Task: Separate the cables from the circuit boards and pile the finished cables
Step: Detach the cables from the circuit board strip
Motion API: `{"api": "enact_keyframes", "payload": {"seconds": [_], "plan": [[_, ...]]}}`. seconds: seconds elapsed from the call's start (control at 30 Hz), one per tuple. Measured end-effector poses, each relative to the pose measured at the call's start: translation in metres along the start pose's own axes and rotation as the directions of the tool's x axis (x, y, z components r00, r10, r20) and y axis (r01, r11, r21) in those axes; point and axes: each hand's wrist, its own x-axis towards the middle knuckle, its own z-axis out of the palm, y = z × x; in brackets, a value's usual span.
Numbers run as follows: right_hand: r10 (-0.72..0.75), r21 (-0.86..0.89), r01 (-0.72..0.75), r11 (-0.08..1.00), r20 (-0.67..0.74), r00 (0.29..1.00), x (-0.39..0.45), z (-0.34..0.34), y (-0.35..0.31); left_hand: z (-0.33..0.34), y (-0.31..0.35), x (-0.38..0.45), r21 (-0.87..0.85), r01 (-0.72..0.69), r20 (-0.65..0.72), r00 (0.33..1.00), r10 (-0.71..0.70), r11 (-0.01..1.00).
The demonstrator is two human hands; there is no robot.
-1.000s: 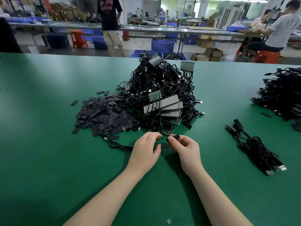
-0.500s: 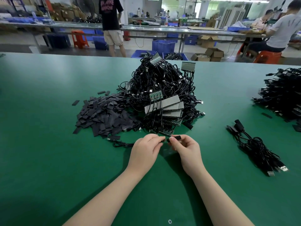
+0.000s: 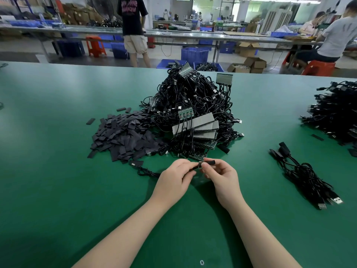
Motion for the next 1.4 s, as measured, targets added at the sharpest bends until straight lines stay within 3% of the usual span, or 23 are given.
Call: {"api": "enact_keyframes", "payload": {"seconds": [1.4], "plan": [[0.014,-0.037,-0.013,0.999,0.016,1.000,0.0001,0.0017,-0.0014,0.0001,0.0023,-0.0014,0.022,-0.016,-0.034,0.999,0.017,1.000]]}}
